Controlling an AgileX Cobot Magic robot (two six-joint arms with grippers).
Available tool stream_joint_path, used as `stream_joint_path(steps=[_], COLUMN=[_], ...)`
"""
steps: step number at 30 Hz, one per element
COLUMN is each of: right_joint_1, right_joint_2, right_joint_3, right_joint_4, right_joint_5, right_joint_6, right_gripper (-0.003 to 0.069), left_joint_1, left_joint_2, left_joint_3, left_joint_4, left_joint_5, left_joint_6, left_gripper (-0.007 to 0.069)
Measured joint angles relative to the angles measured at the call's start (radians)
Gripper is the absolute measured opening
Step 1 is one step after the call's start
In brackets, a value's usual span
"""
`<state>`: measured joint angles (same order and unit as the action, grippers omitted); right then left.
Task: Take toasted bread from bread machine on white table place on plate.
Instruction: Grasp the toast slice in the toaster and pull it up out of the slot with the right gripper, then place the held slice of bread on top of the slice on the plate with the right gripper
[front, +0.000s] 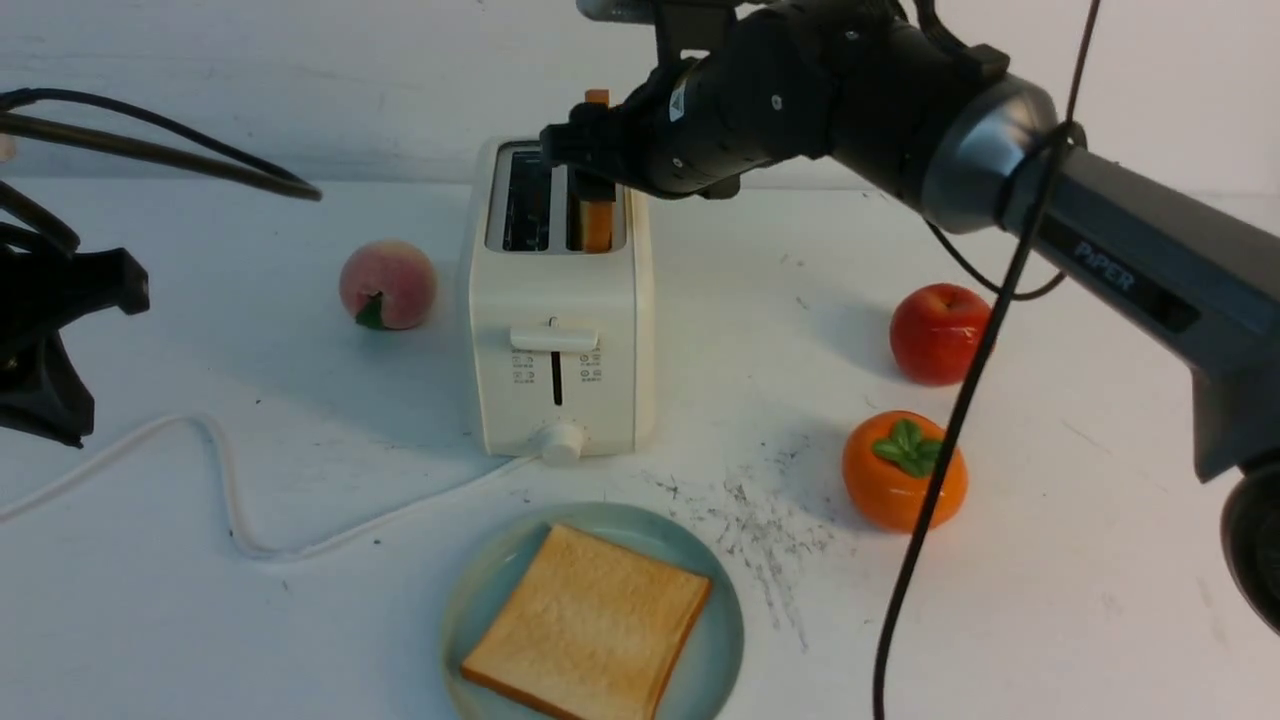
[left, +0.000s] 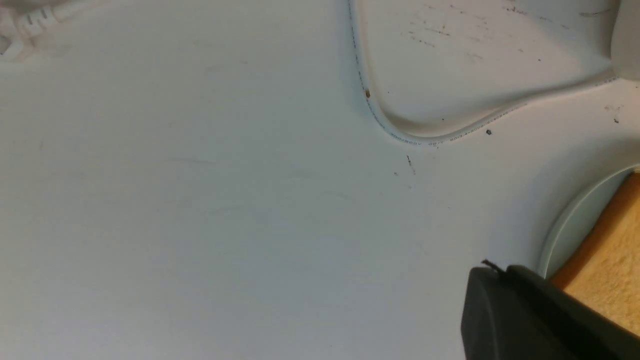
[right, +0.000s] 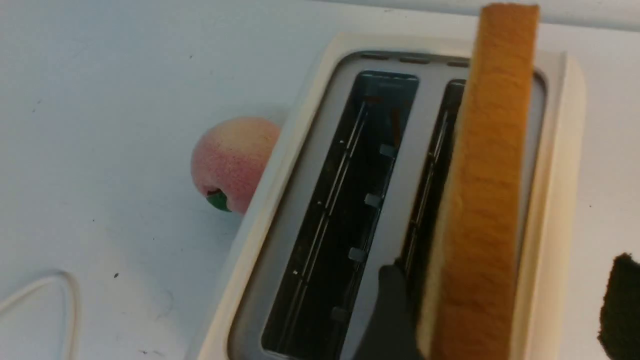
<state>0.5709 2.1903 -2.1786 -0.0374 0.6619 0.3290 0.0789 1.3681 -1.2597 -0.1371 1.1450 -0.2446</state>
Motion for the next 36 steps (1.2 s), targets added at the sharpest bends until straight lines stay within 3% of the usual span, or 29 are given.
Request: stream_joint_path(steps=[7,11,13,25,32,33,36], right_joint_1=[0.003,0.003,0.003,0.003,0.003,0.003,-0.002], right_joint_2=[0.035,0.045,0.04,-0.186,-0.388,-0.431,-0.465], right_joint_3=[-0.001,-0.001,-0.001,-0.002,-0.003,-0.005,-0.01], right_joint_4=[0.009,0.011,0.011,-0.05,-0.06,-0.068,-0.079], right_joint_5=[-0.04,-0.038,-0.038,0.039,0.298,0.42,0.57], right_joint_6=[0.002,0.002,0.002,-0.002,-0.115,-0.17,-0.233], right_gripper=[0.0344,0.0155,0.0105,0.0111,0.0111,0.0111,0.0111], left_joint_1=[0.0,0.0,0.0,0.0,0.0,0.0,0.0], left_joint_2=[0.0,0.0,0.0,0.007,0.043,0.043,0.043], left_joint_3=[0.0,0.0,0.0,0.0,0.0,0.0,0.0], left_joint_4=[-0.001,-0.002,-0.002,-0.002,-0.002,-0.002,-0.002], left_joint_5=[0.0,-0.001,-0.001,-0.002,-0.003,-0.003,-0.004], left_joint_6=[0.0,0.0,0.0,0.0,0.0,0.0,0.0], left_gripper=[-0.0014,-0.0014,-0.0014,-0.0014,-0.0014,-0.0014,-0.0014])
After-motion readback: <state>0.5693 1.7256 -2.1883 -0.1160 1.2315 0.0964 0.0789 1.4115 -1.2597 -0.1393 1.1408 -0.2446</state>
